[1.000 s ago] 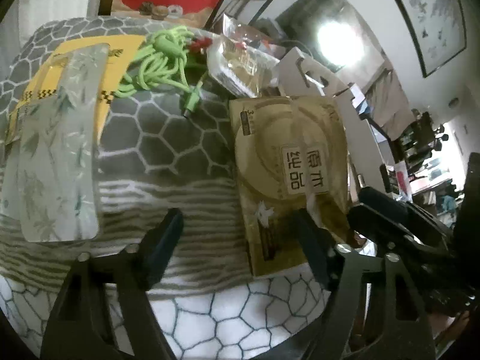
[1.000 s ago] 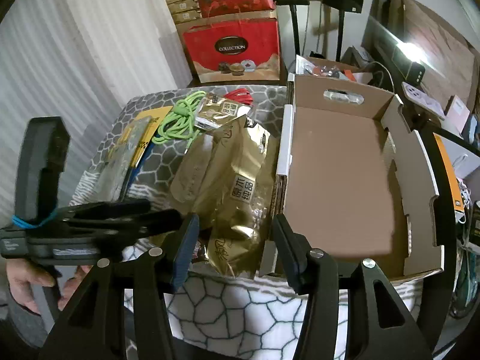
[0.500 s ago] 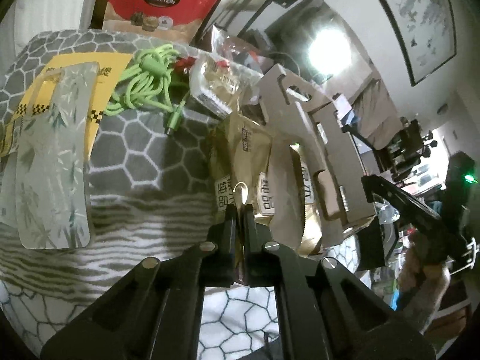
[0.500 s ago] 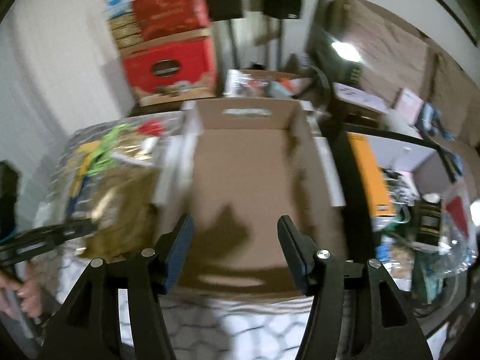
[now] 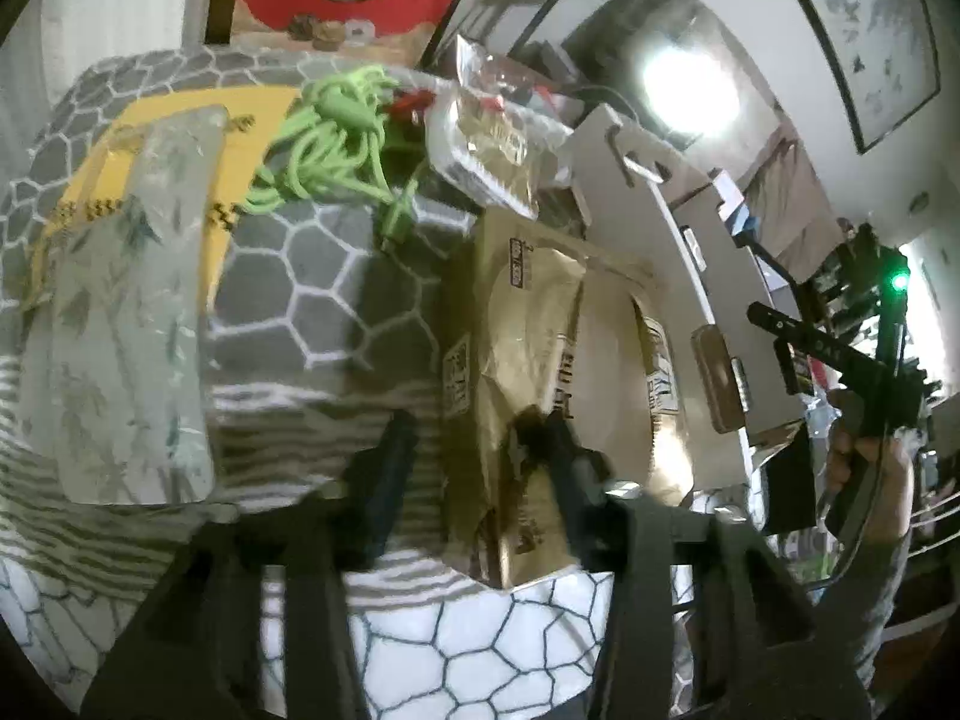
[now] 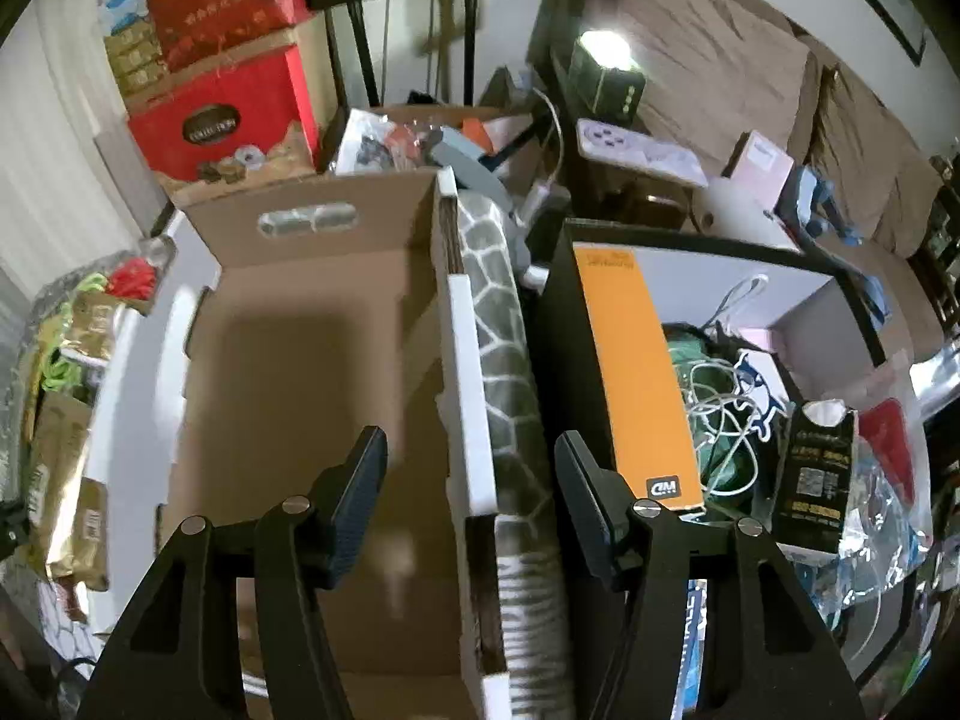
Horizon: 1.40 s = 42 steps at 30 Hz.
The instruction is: Organize objects
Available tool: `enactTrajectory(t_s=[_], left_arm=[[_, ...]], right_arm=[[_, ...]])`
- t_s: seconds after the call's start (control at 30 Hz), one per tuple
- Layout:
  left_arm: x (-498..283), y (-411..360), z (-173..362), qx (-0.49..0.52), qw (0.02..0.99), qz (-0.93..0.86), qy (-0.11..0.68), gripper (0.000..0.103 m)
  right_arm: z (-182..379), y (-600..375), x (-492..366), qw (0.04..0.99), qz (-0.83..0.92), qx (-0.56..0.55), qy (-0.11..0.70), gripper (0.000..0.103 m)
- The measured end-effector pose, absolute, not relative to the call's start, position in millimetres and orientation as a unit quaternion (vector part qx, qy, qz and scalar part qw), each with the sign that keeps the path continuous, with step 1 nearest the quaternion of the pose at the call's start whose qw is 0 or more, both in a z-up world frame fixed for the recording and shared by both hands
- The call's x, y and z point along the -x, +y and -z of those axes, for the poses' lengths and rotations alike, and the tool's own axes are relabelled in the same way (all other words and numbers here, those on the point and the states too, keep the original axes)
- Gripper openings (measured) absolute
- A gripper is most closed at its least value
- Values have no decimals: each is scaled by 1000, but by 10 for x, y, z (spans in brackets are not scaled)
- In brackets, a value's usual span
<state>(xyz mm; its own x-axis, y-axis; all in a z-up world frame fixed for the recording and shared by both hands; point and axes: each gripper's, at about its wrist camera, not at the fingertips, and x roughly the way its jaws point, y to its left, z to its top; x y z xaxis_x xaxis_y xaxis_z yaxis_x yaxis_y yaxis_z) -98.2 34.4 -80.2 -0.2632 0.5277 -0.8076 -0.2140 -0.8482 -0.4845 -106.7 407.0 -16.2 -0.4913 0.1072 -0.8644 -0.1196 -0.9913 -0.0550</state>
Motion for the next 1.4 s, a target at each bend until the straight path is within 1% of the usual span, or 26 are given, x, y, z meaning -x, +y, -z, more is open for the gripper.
enactTrajectory(t_s=[0.03, 0.1, 0.13, 0.2, 0.3, 0.37, 0.67, 0.87, 1.1, 1.27, 1.4], left_arm=[[993, 340, 827, 560, 244, -778, -148, 24], [1002, 333, 818, 557, 245, -779, -152, 19], [1004, 321, 814, 556, 247, -778, -157, 16], [1011, 261, 799, 555, 251, -772, -179, 13], [1001, 154, 755, 548, 251, -772, -203, 12], [985, 66, 695, 540, 251, -774, -215, 12], [924, -314, 263, 498, 266, -783, -262, 11], [910, -293, -50, 474, 291, -790, -259, 11], [1036, 240, -156, 482, 315, -788, -217, 11], [1191, 796, -16, 516, 342, -764, -178, 11], [1302, 1118, 117, 545, 344, -752, -141, 11]], right_arm=[[188, 4064, 1078, 64, -862, 503, 2, 57], [253, 4068, 1102, 55, -858, 511, -2, 42], [290, 4075, 1113, 51, -854, 517, 0, 38], [380, 4079, 1131, 38, -847, 531, 0, 17], [437, 4042, 1103, 31, -845, 534, -14, 12], [423, 4033, 1058, 18, -848, 530, -9, 10], [408, 3747, 800, -25, -851, 525, -14, 11], [397, 3487, 605, -33, -849, 526, -20, 12], [405, 3484, 582, -32, -847, 531, -3, 12], [408, 3494, 599, -29, -847, 531, 2, 11], [403, 3513, 589, -29, -847, 531, 12, 11]])
